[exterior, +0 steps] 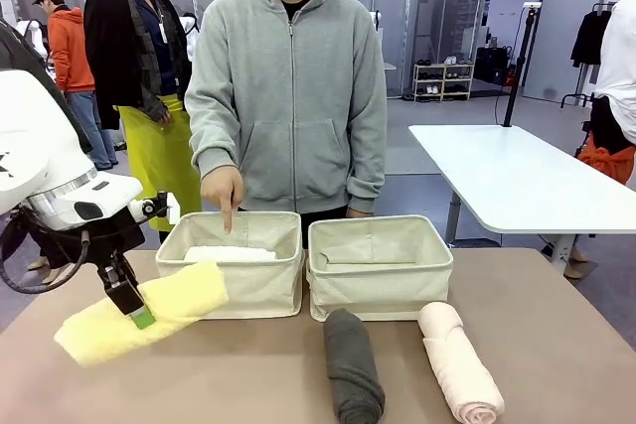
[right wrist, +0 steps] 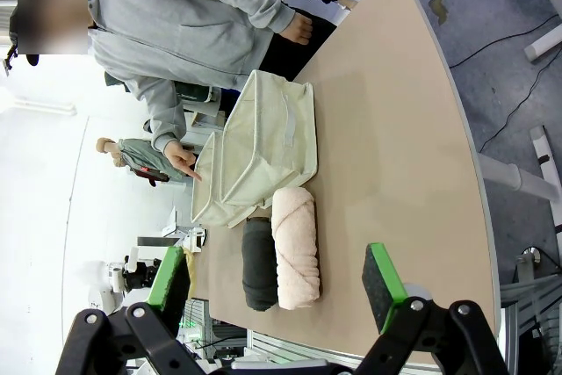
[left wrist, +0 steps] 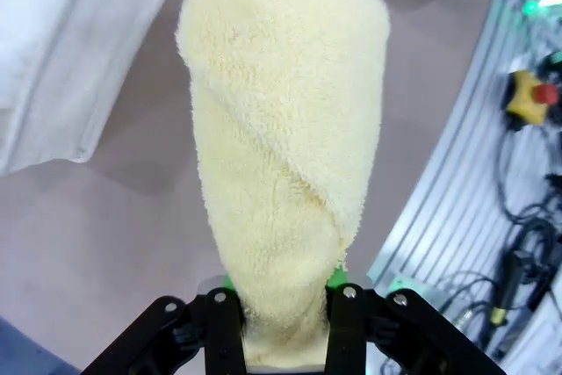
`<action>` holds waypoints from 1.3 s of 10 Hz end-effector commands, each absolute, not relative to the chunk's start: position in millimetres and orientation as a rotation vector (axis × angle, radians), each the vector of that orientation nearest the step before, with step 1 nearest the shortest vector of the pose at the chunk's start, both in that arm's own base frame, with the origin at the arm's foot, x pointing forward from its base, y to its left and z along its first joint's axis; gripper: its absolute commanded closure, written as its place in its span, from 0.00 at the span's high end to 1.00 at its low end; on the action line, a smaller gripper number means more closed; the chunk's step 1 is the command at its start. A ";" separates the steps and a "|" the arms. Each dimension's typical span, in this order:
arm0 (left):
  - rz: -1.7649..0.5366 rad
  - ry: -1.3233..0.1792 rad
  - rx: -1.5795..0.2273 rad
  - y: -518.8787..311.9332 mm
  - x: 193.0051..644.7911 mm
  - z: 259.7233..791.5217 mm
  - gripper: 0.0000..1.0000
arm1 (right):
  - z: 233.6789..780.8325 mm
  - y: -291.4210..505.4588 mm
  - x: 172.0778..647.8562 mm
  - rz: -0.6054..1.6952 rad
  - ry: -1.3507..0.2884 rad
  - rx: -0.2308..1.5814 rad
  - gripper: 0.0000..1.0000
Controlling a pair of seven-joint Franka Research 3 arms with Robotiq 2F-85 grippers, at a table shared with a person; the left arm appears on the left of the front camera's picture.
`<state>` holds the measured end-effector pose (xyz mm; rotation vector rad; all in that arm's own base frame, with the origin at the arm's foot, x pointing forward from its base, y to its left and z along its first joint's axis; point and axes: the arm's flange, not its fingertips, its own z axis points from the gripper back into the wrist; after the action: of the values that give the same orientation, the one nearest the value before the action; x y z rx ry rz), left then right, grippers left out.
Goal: Divide the towels into two baskets.
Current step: Pick up one hotel-folded towel from the bottom of the table and place it in the Fabric basket indicated by the person.
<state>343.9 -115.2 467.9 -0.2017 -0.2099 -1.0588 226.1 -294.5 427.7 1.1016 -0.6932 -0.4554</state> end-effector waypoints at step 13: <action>-1.558 -0.281 0.103 -188.1 603.2 462.5 0.37 | 429.1 -293.1 224.2 -0.455 -0.706 1.111 1.00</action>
<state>594.7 -189.1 455.9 0.0886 -0.2842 -1.5409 226.2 -294.4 427.7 1.1016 -0.6929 -0.4553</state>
